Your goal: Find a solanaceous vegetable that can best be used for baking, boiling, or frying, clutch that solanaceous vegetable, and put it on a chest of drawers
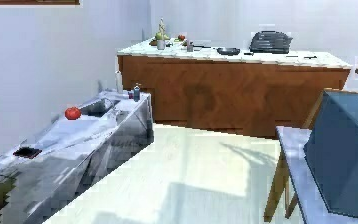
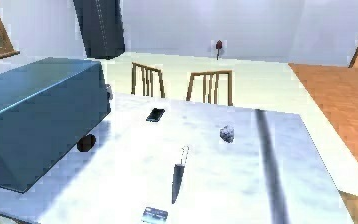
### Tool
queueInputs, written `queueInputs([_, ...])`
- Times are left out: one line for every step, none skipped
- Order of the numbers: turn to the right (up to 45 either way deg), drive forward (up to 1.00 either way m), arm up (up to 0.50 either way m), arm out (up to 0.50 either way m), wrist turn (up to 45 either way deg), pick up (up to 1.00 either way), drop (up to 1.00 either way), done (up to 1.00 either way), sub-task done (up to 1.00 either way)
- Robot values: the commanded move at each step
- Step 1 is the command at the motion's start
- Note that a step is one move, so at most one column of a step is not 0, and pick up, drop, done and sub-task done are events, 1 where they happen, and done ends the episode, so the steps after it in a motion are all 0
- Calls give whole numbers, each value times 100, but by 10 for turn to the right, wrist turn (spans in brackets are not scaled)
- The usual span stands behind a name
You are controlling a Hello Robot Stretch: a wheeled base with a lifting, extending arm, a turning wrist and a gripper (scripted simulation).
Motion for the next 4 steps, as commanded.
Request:
queueInputs([-240,0,0,0,0,0,0,0,0])
queueInputs([-30,0,0,0,0,0,0,0,0])
queueInputs([450,0,0,0,0,0,0,0,0])
queueInputs([60,0,0,0,0,0,0,0,0])
